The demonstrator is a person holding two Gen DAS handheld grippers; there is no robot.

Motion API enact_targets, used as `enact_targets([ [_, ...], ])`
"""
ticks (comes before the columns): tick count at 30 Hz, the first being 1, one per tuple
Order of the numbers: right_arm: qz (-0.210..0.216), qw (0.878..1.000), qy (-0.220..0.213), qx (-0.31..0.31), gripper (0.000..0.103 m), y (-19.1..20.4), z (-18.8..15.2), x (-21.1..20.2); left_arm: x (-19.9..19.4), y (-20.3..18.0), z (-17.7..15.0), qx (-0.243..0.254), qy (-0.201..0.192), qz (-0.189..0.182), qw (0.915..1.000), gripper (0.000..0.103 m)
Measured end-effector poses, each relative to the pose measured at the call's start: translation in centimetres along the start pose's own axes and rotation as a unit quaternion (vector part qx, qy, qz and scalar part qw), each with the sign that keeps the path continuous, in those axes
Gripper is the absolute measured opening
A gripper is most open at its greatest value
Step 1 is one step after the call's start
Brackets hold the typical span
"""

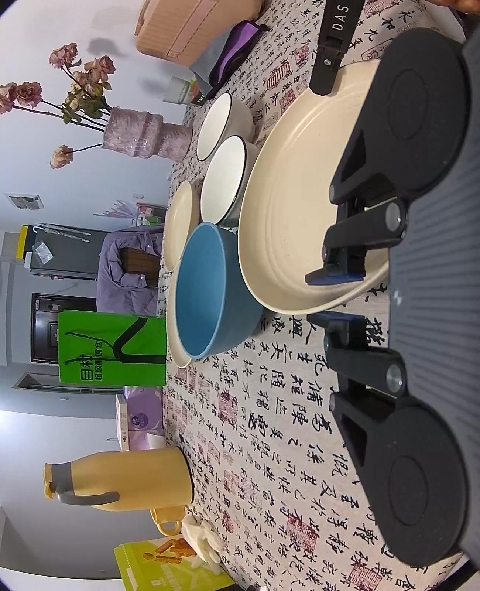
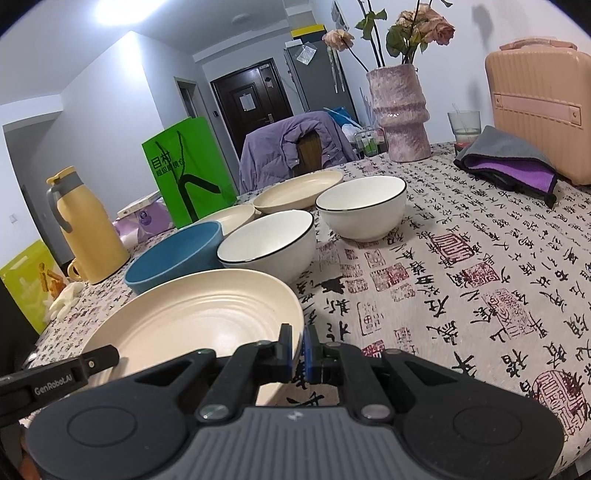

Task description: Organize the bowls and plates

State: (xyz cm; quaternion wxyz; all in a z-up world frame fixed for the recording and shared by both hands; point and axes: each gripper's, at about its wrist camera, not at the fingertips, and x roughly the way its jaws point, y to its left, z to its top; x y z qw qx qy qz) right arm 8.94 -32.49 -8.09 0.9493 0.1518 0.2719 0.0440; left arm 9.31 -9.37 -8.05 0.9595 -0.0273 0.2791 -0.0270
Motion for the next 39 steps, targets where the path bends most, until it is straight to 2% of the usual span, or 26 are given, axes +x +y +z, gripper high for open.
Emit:
enact_targets([
  [17, -0.007, 1.000, 0.023, -0.004, 0.006, -0.4, -0.4, 2.2, 2.3, 0.3, -0.3, -0.001, 0.026, 0.000, 0.9997, 0.014],
  [29, -0.005, 1.000, 0.020, -0.017, 0.007, -0.4, -0.5, 2.4, 2.9, 0.5, -0.7, 0.001, 0.034, 0.000, 0.9994, 0.015],
  [35, 0.014, 1.000, 0.023, -0.005, 0.015, -0.8, -0.2, 2.3, 2.9, 0.9, -0.6, -0.009, 0.037, -0.004, 0.9993, 0.017],
  [38, 0.019, 1.000, 0.015, -0.006, 0.016, -0.8, -0.1, 2.0, 2.5, 1.1, -0.4, -0.013, 0.025, -0.008, 0.9996, 0.025],
  [39, 0.022, 1.000, 0.013, -0.005, 0.017, -0.9, -0.1, 1.8, 2.2, 1.2, -0.3, -0.013, 0.019, -0.009, 0.9997, 0.032],
])
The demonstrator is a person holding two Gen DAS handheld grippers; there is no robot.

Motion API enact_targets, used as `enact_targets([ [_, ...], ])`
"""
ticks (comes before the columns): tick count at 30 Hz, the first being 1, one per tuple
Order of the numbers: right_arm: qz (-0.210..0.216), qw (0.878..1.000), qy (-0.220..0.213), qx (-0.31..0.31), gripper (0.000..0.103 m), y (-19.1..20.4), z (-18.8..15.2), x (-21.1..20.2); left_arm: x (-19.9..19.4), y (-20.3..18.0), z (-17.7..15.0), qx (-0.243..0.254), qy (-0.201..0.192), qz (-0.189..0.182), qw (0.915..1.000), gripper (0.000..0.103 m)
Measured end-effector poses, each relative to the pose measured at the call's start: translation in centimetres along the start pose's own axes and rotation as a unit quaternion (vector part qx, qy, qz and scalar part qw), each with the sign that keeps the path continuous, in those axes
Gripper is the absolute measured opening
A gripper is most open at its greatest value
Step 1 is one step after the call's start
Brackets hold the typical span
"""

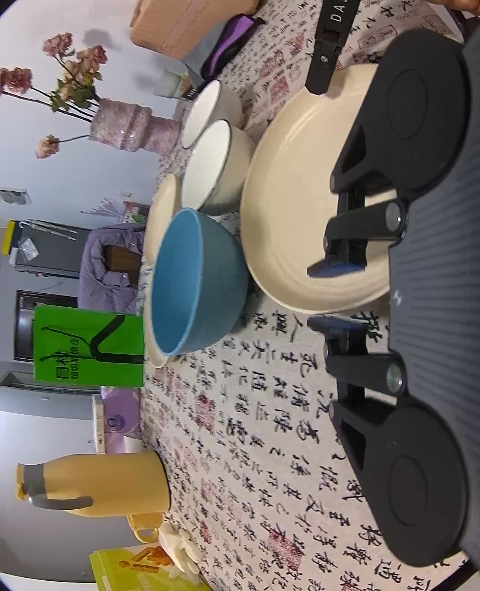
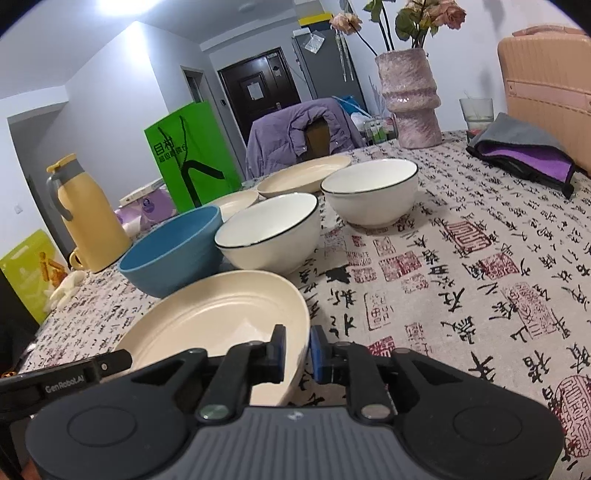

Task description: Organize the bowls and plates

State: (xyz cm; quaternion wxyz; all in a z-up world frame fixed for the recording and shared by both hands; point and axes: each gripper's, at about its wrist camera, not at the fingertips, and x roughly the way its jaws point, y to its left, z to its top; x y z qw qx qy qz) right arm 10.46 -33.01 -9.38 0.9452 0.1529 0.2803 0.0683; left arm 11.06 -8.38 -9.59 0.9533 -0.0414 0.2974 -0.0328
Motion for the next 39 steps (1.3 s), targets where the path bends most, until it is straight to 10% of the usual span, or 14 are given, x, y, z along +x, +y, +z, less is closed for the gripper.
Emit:
enact_targets([
  [13, 0.027, 0.997, -0.066, -0.009, 0.081, -0.5, 0.3, -2.6, -2.8, 1.0, 0.2, 0.001, -0.082, -0.002, 0.9966, 0.103],
  [18, 0.029, 0.996, -0.087, -0.015, 0.103, -0.3, 0.4, -3.4, -3.7, 1.9, -0.2, -0.005, -0.105, -0.013, 0.9944, 0.103],
  [39, 0.020, 0.994, -0.102, -0.029, 0.103, 0.5, 0.1, -4.0, -4.6, 3.1, -0.8, -0.019, -0.116, -0.016, 0.9930, 0.103],
])
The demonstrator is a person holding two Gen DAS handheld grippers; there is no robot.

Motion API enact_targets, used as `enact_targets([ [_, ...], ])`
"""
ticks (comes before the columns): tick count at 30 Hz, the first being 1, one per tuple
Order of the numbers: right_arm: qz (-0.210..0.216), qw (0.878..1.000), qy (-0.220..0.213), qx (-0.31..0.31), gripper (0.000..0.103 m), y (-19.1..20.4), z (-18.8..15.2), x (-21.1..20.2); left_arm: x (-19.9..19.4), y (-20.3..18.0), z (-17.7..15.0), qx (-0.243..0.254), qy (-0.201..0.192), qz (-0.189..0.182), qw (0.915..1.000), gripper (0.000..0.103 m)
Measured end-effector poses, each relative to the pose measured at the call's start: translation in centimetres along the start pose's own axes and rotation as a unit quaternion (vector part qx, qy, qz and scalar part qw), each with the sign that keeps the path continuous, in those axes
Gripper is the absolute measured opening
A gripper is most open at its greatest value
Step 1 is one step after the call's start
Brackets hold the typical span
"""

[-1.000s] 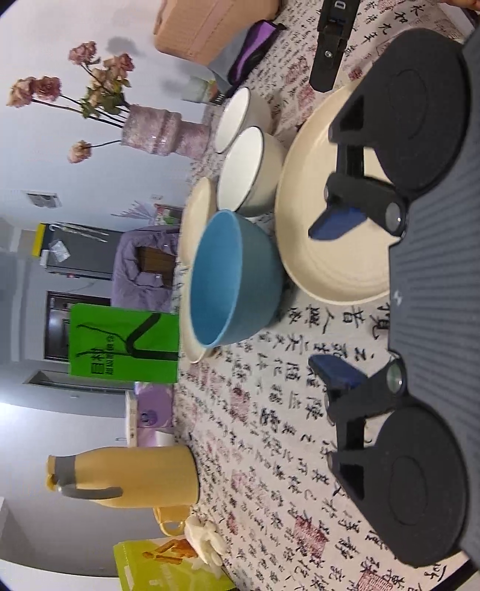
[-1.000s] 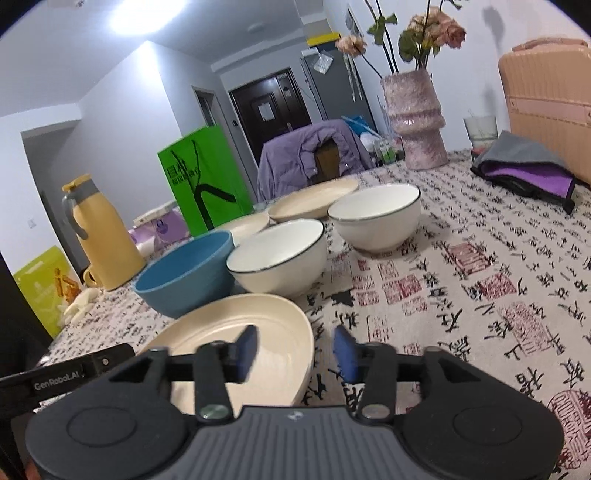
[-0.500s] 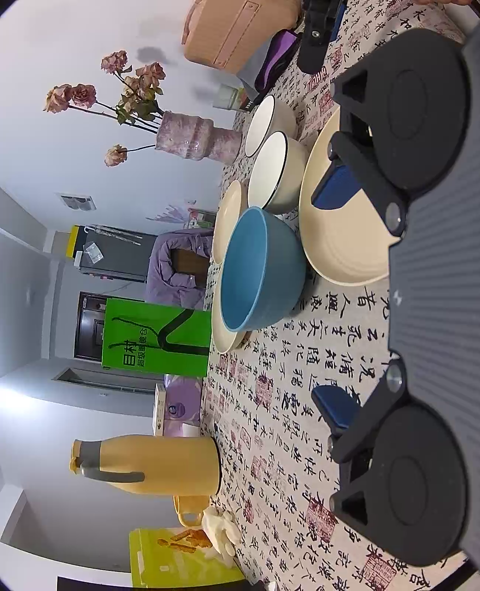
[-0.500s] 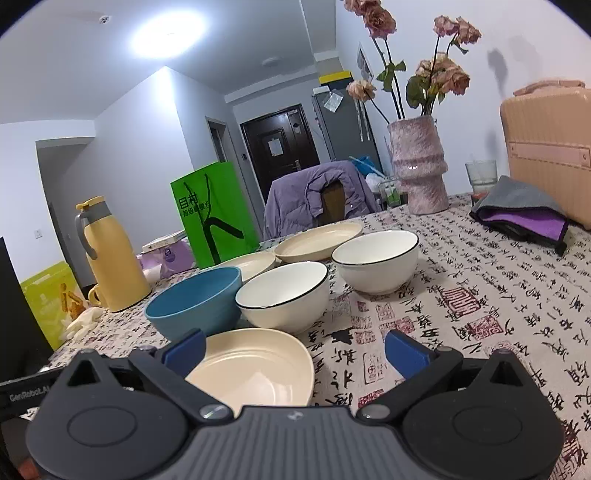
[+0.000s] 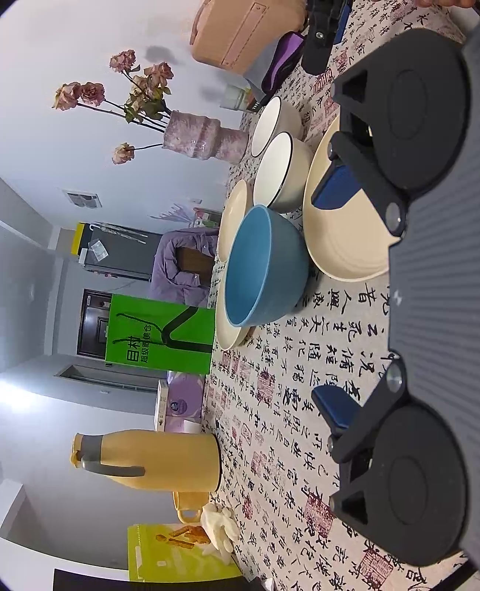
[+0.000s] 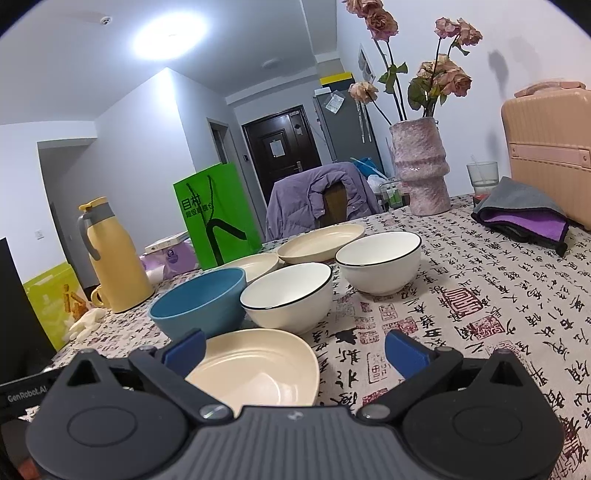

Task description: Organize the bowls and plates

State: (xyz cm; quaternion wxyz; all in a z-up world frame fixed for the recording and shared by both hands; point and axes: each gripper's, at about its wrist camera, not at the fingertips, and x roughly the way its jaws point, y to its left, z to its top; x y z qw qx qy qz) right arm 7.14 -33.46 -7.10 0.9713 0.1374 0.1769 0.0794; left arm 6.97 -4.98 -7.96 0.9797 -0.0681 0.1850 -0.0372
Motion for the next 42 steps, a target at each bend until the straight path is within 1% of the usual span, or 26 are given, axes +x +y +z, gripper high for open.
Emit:
enact_targets([
  [28, 0.013, 1.000, -0.017, -0.016, 0.103, 1.9, 0.8, -2.9, -3.5, 0.6, 1.0, -0.005, -0.025, -0.002, 0.9997, 0.103],
  [35, 0.017, 0.999, -0.023, -0.020, 0.103, 2.6, 1.7, -3.8, -4.7, 0.8, 2.0, -0.013, -0.025, -0.005, 0.9996, 0.103],
  [42, 0.024, 0.999, -0.029, -0.028, 0.103, 3.2, 2.9, -4.2, -5.6, 0.6, 3.3, -0.014, -0.037, -0.003, 0.9992, 0.103],
])
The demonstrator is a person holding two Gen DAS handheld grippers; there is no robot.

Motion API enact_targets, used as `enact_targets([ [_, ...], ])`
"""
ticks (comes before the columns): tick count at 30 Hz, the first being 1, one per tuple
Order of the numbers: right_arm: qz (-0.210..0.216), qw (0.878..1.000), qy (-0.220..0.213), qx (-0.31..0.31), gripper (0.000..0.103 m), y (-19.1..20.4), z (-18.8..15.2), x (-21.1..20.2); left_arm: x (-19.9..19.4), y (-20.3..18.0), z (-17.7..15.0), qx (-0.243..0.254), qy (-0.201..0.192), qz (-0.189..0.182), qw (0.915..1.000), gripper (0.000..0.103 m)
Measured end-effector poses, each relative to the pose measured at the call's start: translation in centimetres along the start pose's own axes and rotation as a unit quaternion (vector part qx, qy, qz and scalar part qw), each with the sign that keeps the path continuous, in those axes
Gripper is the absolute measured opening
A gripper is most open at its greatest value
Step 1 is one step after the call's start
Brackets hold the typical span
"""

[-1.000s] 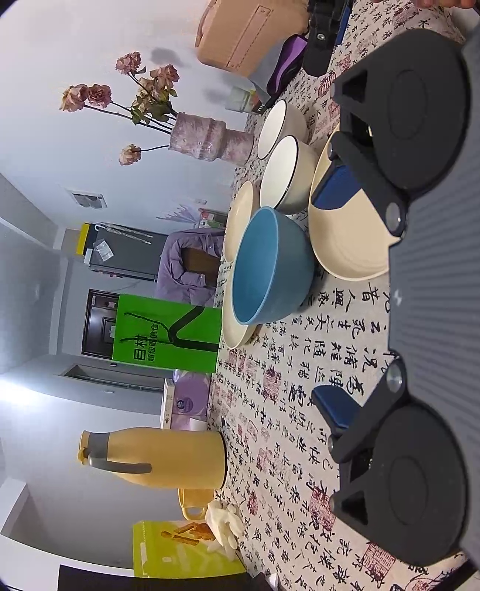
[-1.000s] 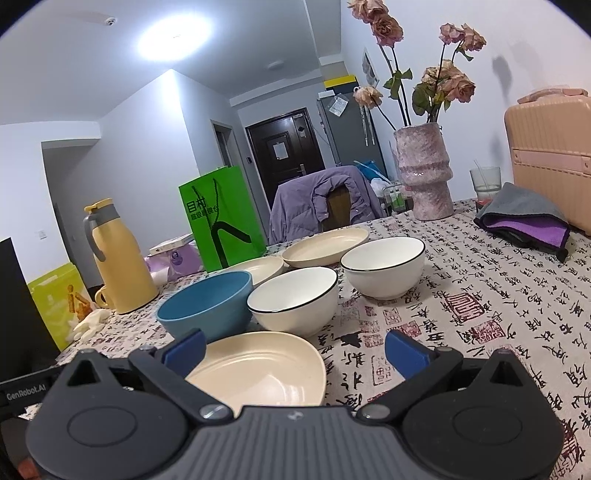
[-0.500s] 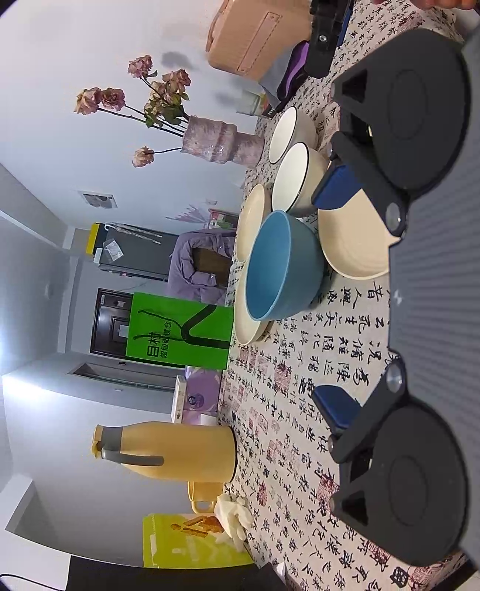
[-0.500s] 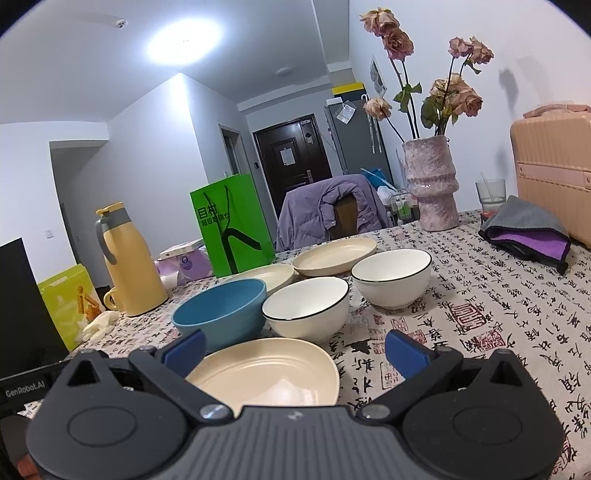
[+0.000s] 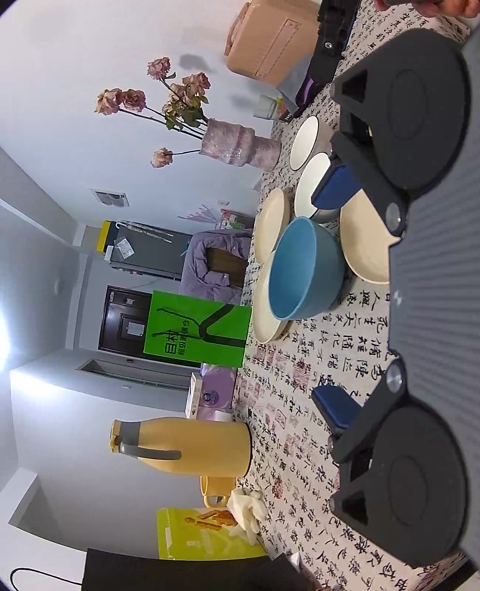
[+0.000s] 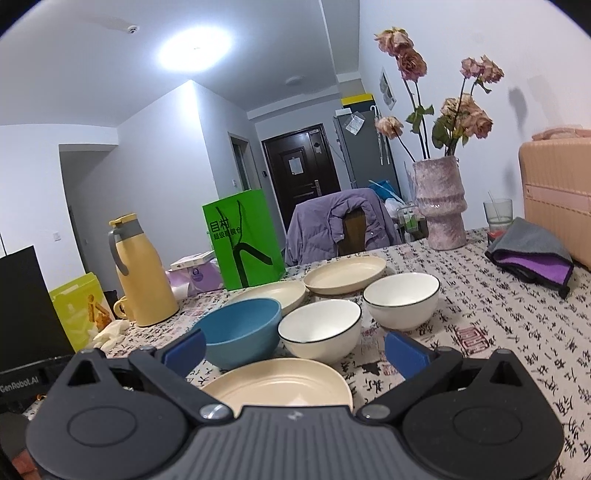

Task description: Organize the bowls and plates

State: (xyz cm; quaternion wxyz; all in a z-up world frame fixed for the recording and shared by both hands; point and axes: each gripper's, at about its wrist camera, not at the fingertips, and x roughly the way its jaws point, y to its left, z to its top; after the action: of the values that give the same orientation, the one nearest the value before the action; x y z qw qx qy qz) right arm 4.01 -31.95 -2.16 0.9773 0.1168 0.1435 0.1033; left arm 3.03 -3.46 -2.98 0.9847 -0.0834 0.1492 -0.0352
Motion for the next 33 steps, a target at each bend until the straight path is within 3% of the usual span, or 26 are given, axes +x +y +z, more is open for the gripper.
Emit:
enact_targets([
  [17, 0.003, 1.000, -0.002, -0.016, 0.103, 0.6, 2.4, 2.3, 1.3, 0.7, 3.0, -0.001, -0.023, 0.006, 0.9997, 0.103],
  [33, 0.005, 1.000, 0.000, -0.023, 0.103, 1.2, 4.9, 6.6, 5.7, 1.5, 5.4, -0.004, -0.025, 0.004, 0.9997, 0.103],
])
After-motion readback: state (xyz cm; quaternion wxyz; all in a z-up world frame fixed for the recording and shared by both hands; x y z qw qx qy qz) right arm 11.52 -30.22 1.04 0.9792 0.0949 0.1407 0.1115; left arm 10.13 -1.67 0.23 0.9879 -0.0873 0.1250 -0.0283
